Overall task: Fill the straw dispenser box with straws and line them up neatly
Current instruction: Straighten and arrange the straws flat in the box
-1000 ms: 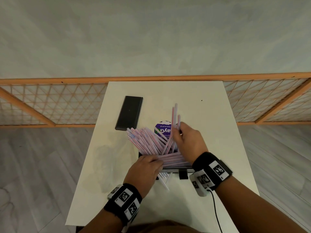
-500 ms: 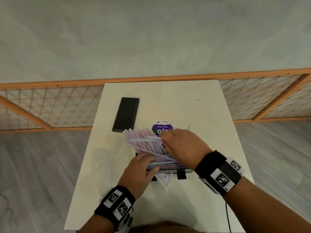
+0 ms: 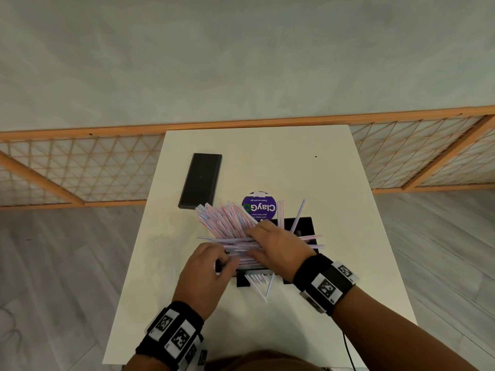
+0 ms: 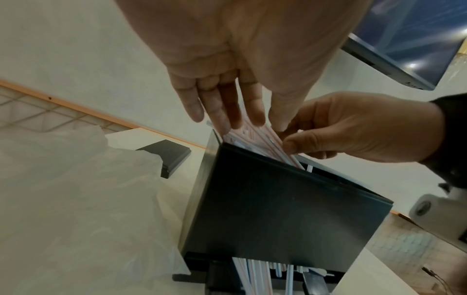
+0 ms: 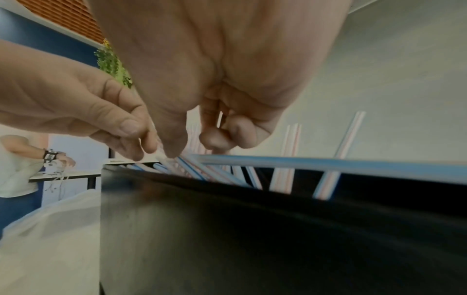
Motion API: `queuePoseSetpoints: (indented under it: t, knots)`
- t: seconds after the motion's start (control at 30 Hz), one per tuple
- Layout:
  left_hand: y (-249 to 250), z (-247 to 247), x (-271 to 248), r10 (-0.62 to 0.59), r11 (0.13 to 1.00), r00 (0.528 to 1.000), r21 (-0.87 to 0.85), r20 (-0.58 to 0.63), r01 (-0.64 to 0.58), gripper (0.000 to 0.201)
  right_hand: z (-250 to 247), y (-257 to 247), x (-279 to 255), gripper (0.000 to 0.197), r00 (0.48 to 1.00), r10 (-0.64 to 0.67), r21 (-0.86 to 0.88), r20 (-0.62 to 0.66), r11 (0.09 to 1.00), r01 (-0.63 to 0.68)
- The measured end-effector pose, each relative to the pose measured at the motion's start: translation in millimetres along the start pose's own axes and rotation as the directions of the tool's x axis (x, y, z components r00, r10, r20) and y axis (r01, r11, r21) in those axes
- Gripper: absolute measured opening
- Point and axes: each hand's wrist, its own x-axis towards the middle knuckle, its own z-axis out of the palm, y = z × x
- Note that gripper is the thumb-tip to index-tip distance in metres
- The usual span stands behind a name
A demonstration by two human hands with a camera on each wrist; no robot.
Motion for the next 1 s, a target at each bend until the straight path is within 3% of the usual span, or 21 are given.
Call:
queuePoseSetpoints:
  t: [0.07,0.13,0.2,0.3,0.37,0.43,0.5,0.6,0.7,0.77,0.83,1.0]
  knots:
    - [-0.4,-2.6,2.4,-0.036,0.999,0.991,-0.034,-0.128,0.032,0.033,-0.5,8.4,-3.7,0.040,0.997,0.070,-0.033,-0.022,0.997,-0.071]
    - [-2.0,-6.1,6.8,-0.105,0.993,0.963,-0.076,-0.249,0.089,0.032,-2.1,11.5,-5.3,0.032,0.994,0.107,-0.063,-0.026,0.992,-0.108]
    - [-6.4,-5.9,12.3,-0.170,0.983,0.942,-0.117,-0.288,0.142,0.029,-0.8,11.9,-4.6,0.029,0.991,0.131,-0.088,0.006,0.988,-0.130]
    - [-11.9,-3.5,23.1,-0.364,0.916,0.921,-0.234,-0.141,0.326,0.046,10.4,14.7,-2.8,0.027,0.999,0.035,-0.121,0.010,0.992,-0.034]
    - [-6.7,-2.7,27.0,-0.425,0.865,0.905,-0.298,-0.006,0.404,0.044,9.3,8.0,-4.0,0.016,0.999,-0.023,-0.100,-0.024,0.995,0.020]
    - [-1.2,1.0,25.3,-0.380,0.872,0.925,-0.322,0.030,0.369,0.035,2.7,-0.9,-6.1,0.016,0.996,-0.074,-0.037,-0.055,0.997,0.072]
    - [4.1,5.4,20.9,-0.295,0.893,0.954,-0.338,0.060,0.297,0.041,-5.1,-4.5,-10.4,0.023,0.997,-0.026,0.060,-0.077,0.998,0.031]
    - [9.9,11.8,12.8,-0.208,0.893,0.971,-0.381,0.120,0.238,0.078,-9.9,5.1,-21.3,0.033,0.990,0.034,-0.024,-0.135,0.999,-0.038]
    - [14.3,14.3,6.1,-0.224,0.907,0.971,-0.348,0.077,0.237,0.102,-20.2,11.7,-35.7,0.047,0.979,0.201,-0.199,-0.003,0.960,-0.198]
    - [10.9,16.3,1.1,-0.227,0.935,0.973,-0.275,0.026,0.226,0.099,-22.0,15.1,-39.2,0.047,0.949,0.293,-0.264,0.117,0.930,-0.255]
    - [5.2,18.4,-2.1,-0.200,0.964,0.980,-0.175,0.017,0.200,0.085,-19.3,15.8,-35.4,0.041,0.935,0.305,-0.238,0.181,0.936,-0.259]
    - [8.4,24.1,-6.7,-0.143,0.989,0.990,-0.036,0.016,0.144,0.082,-5.2,15.2,-13.2,0.033,0.949,0.239,-0.108,0.207,0.969,-0.221]
